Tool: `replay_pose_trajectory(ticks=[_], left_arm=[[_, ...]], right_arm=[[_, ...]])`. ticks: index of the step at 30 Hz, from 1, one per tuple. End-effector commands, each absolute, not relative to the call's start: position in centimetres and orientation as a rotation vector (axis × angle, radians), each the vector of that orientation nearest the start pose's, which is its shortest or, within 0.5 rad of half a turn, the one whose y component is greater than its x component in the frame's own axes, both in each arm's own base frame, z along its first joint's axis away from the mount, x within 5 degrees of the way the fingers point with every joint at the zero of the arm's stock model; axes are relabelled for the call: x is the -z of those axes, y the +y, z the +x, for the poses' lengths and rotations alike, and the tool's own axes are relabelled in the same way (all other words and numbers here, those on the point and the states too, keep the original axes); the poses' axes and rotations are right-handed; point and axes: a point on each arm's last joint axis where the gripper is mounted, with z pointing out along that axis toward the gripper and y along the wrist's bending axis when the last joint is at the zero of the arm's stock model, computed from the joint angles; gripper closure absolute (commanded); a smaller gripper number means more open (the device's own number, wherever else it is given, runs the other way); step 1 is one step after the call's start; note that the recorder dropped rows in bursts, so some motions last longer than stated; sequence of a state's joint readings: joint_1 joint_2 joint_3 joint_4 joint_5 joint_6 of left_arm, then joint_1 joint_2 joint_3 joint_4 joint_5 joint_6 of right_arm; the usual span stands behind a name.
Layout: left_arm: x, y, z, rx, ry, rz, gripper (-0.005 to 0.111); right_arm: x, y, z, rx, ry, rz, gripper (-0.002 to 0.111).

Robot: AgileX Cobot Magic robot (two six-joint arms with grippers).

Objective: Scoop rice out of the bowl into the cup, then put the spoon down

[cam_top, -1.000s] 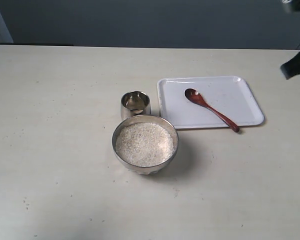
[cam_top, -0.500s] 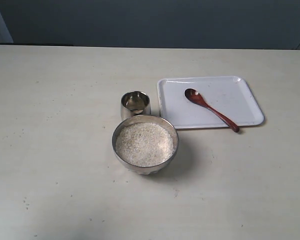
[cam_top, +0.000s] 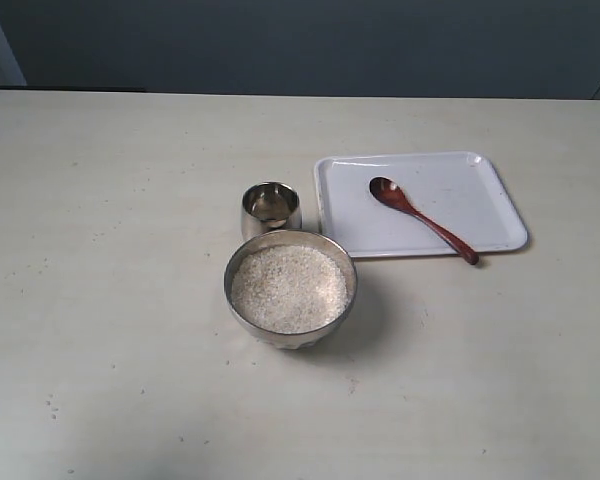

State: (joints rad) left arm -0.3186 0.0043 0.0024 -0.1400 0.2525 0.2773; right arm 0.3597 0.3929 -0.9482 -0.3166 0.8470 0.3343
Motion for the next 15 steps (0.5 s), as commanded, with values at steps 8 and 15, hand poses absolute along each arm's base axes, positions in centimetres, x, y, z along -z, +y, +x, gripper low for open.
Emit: replay_pose_trajectory(ticks=[8,15], left_arm=[[-19.2,-2.0,5.2,0.166,1.672,0.414,0.106],[-19.2,-2.0,5.2,0.166,1.672,0.414,0.106]], right_arm=[[-30.1,-0.5,3.7,0.008,1.622,0.151,0.108],[-22.5,-0.5,5.3,-0.050,1.518,0.195,0.108]])
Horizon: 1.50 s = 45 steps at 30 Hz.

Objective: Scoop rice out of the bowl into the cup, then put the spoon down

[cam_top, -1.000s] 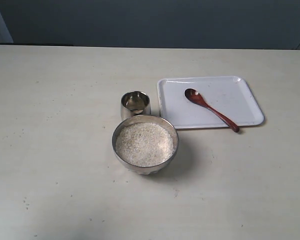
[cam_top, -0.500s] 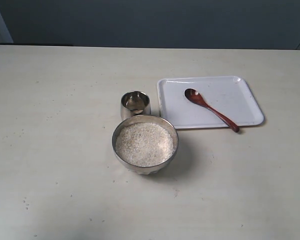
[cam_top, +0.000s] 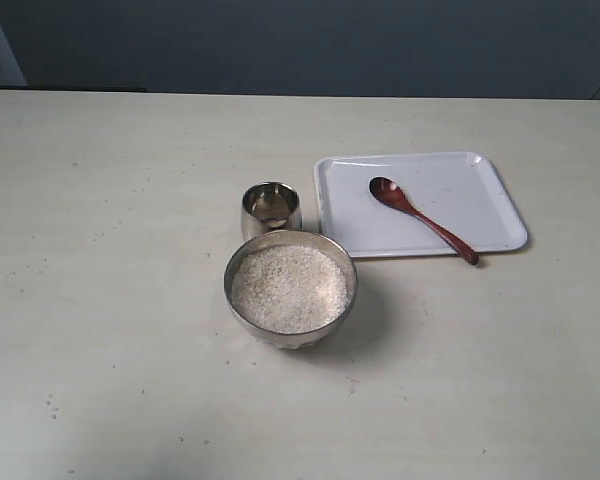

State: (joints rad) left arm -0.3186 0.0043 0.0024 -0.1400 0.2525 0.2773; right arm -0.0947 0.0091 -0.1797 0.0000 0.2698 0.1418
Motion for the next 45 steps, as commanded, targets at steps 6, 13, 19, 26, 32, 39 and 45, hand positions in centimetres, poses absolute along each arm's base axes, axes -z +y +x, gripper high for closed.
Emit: replay_pose_trajectory(ticks=[6,13,19,26,32,39,45], left_arm=[[-19.2,-2.0,5.2,0.166,1.672,0.414,0.106],[-19.2,-2.0,5.2,0.166,1.672,0.414,0.106],[-19.2,-2.0,5.2,0.166,1.672,0.414,0.106],[-19.2,-2.0,5.2,0.166,1.672,0.414,0.106],[-19.2,-2.0,5.2,0.166,1.672,0.414,0.106],[-19.2,-2.0,5.2,0.166,1.672,0.414,0.106],[-19.2,-2.0,5.2,0.166,1.672,0.414,0.106]], right_arm=[[-20.8,-0.5,5.6,-0.052,1.529,0.201,0.108],[-20.3,-0.5,5.6,-0.053,1.582,0.206,0.108],[-20.3,-0.5,5.6,-0.053,1.582,0.206,0.108],[-20.3,-0.5,5.6,-0.051,1.581,0.205,0.108],[-20.3,-0.5,5.6,-0.051,1.581,0.205,0.108],[-20.3,-0.5,5.6,-0.051,1.581,0.205,0.108],[-20.3,-0.5,5.6,-0.051,1.581,0.205,0.108]])
